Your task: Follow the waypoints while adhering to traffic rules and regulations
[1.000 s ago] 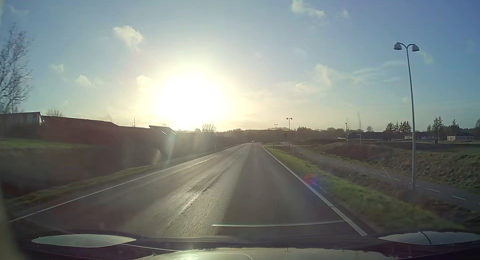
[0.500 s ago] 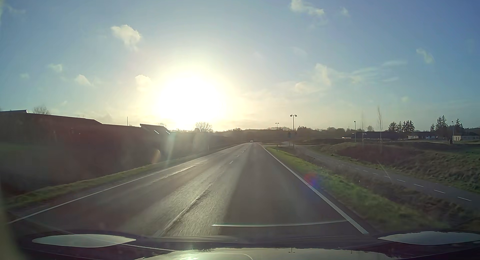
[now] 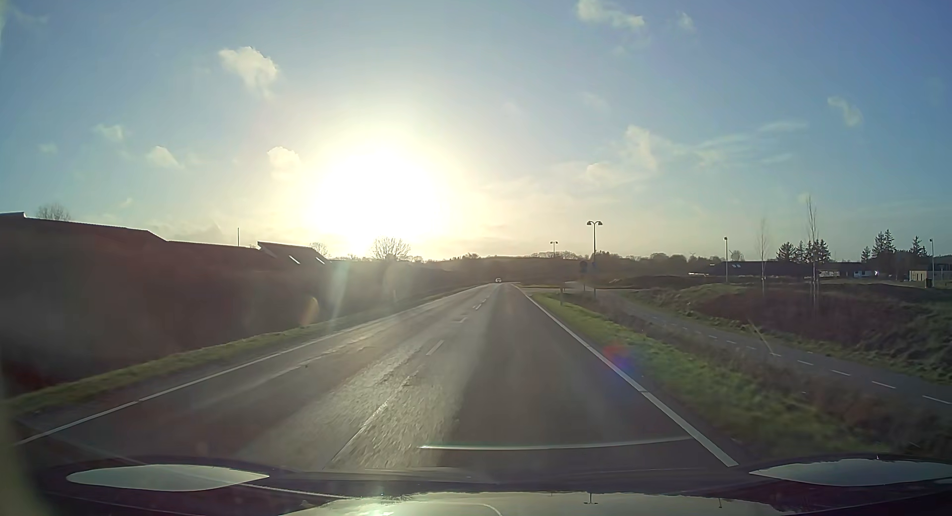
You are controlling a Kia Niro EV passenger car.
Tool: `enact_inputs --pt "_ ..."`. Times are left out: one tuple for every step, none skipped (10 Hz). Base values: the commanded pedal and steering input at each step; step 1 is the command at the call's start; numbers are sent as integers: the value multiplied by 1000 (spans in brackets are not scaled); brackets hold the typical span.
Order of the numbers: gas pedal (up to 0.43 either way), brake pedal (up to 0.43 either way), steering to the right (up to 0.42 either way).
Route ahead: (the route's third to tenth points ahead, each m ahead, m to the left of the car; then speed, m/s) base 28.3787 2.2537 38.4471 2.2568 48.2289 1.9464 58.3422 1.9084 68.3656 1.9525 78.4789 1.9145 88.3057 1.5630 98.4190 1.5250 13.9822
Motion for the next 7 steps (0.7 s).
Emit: enact_inputs --pt "138 0 1" --pt "138 0 1" --pt "138 0 2" --pt "138 0 2" --pt "138 0 3" --pt "138 0 4" --pt "138 0 6"
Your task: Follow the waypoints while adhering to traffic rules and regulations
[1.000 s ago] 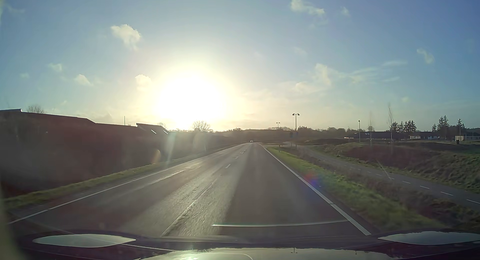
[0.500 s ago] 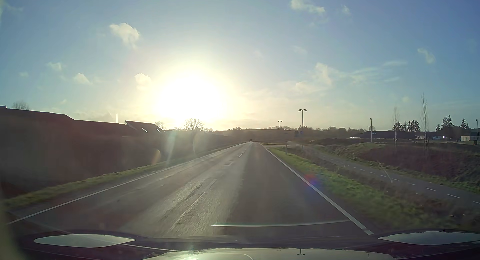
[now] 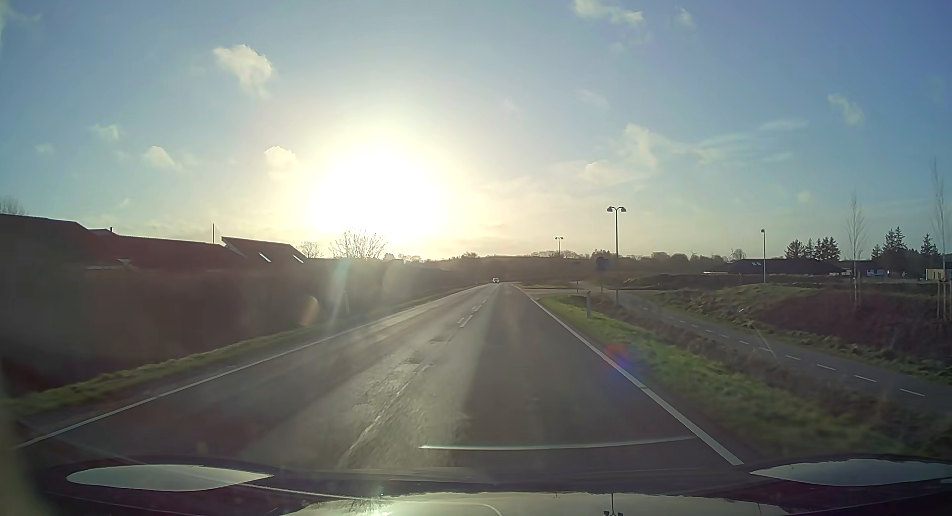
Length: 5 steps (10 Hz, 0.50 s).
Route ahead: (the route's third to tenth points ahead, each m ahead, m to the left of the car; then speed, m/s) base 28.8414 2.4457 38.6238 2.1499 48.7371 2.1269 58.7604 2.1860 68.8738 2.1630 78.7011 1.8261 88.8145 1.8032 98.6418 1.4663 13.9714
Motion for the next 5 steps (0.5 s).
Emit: enact_inputs --pt "138 0 6" --pt "138 0 7" --pt "138 0 4" --pt "138 0 4" --pt "138 0 4"
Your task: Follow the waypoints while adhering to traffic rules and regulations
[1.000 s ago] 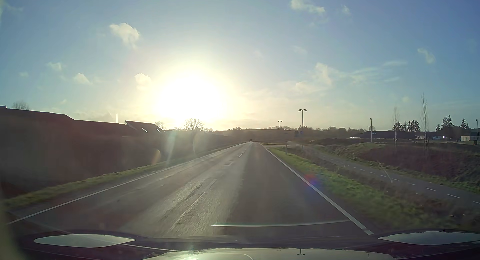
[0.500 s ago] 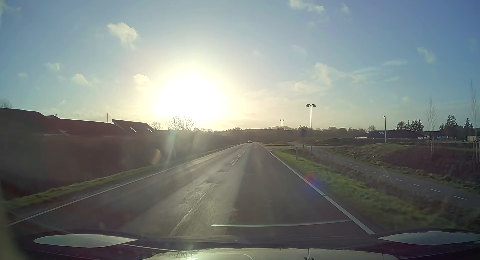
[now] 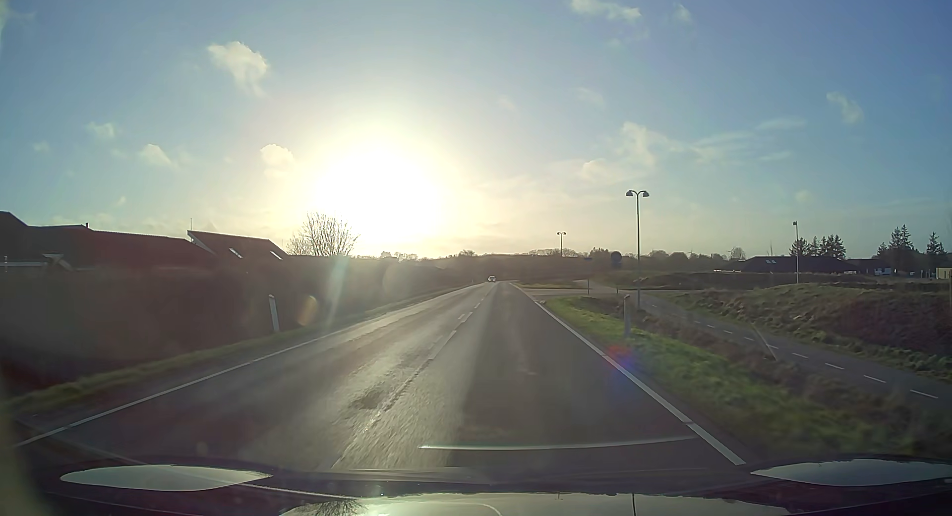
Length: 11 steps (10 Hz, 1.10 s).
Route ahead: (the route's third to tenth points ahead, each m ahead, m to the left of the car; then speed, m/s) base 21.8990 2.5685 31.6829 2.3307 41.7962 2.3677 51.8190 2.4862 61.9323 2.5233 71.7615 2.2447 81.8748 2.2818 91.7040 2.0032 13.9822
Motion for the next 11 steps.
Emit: enact_inputs --pt "138 0 5" --pt "138 0 5" --pt "138 0 5" --pt "138 0 6" --pt "138 0 5" --pt "138 0 5" --pt "138 0 5" --pt "130 0 5" --pt "130 0 5" --pt "130 0 5" --pt "130 0 3"
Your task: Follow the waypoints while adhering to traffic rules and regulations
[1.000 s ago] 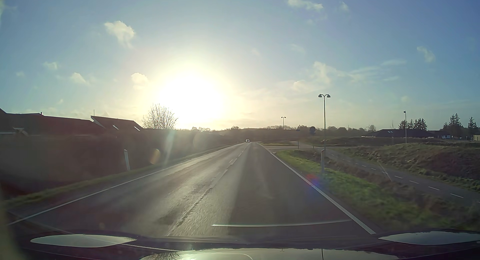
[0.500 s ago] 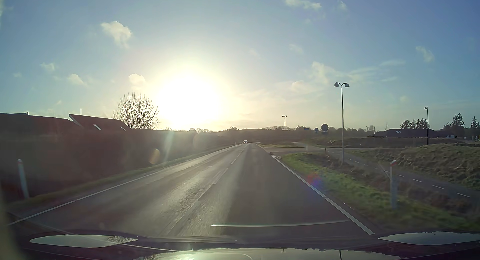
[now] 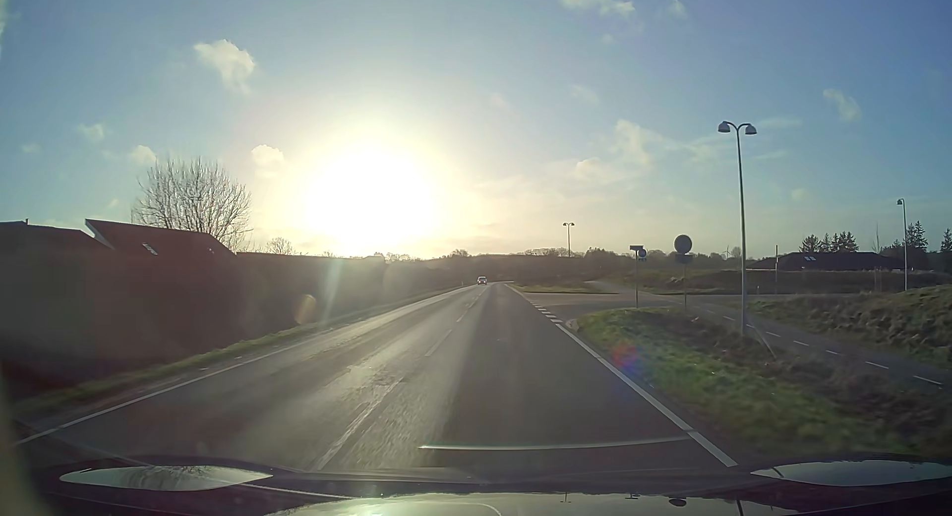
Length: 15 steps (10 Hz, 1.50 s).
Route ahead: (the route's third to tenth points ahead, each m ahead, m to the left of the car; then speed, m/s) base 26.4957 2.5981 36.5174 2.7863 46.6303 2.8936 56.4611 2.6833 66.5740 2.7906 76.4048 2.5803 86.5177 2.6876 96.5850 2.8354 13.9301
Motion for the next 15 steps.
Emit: enact_inputs --pt "130 0 2" --pt "130 0 1" --pt "118 0 2" --pt "118 0 2" --pt "118 0 1" --pt "118 0 1" --pt "118 0 2" --pt "118 0 3" --pt "118 0 3" --pt "118 0 3" --pt "118 0 3" --pt "130 0 3" --pt "130 0 3" --pt "130 0 3" --pt "130 0 2"
